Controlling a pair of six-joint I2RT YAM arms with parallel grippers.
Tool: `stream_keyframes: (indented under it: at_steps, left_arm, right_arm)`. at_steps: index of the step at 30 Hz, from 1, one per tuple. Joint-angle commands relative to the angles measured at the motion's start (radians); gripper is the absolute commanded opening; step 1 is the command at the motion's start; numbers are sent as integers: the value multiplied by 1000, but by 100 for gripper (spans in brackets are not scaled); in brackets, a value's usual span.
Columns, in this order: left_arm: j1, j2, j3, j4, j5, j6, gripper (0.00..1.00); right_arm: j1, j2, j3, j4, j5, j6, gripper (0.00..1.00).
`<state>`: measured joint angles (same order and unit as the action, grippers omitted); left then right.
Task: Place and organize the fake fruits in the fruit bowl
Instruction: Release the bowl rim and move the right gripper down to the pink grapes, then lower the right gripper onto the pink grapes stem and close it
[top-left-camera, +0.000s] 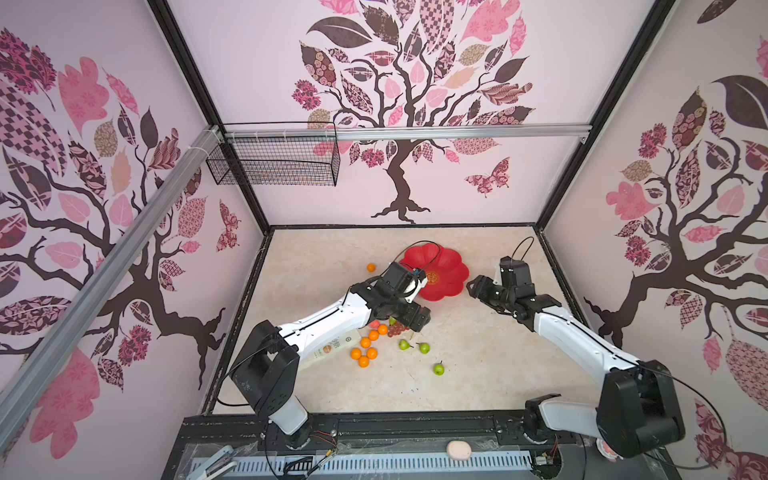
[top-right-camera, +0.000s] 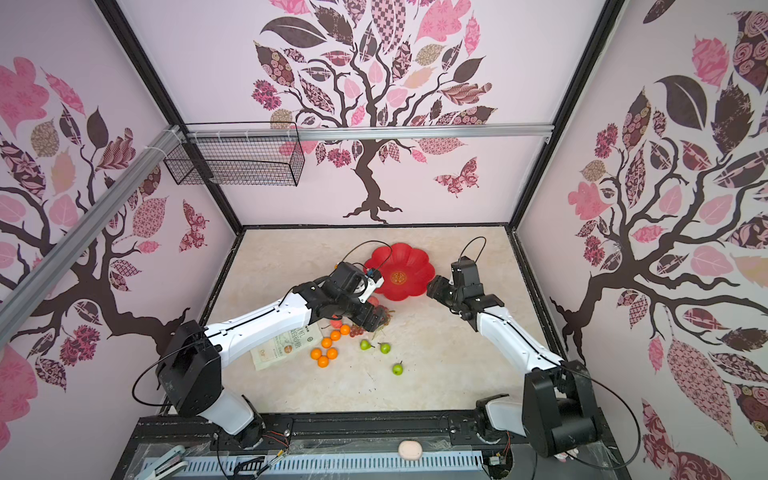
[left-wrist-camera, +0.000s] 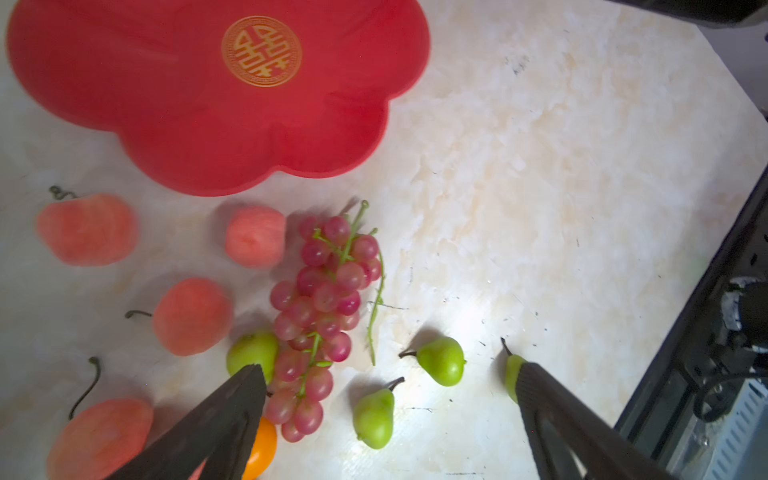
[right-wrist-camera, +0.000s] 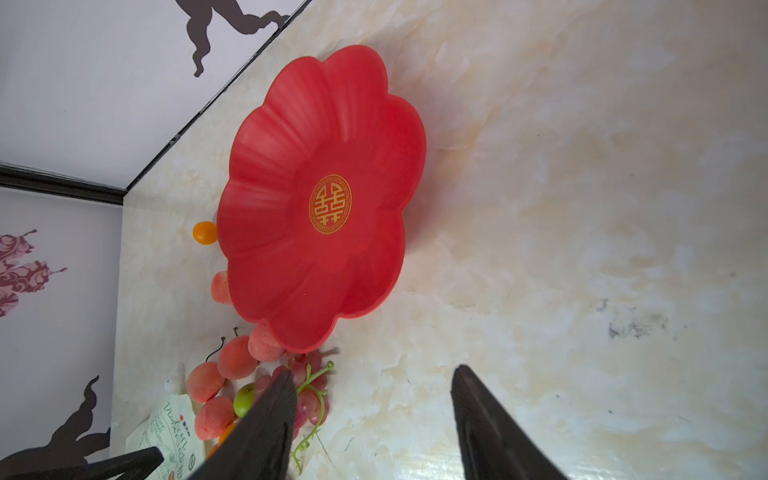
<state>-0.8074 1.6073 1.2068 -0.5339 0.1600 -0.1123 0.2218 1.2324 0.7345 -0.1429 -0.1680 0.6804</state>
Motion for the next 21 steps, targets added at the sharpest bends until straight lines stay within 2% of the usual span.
stream_keyframes:
  at_steps: [1,9,16,21]
  left_arm:
    - [-46,-36,-26,0,-23,5,98]
    - [-37,-126,-105,-5,-31,-88,98]
    - [57,-215,-188,11,9,-133,98]
    - [93,-197,-170,12,23,-136,98]
  right_arm:
    - [26,-66,-76,38,-55,105,56]
    - [176,-64,-230,221,-69,299,43]
    - [251,62,-259,396,-95,379,33]
    - [277,161,-252,490,-108,425,28]
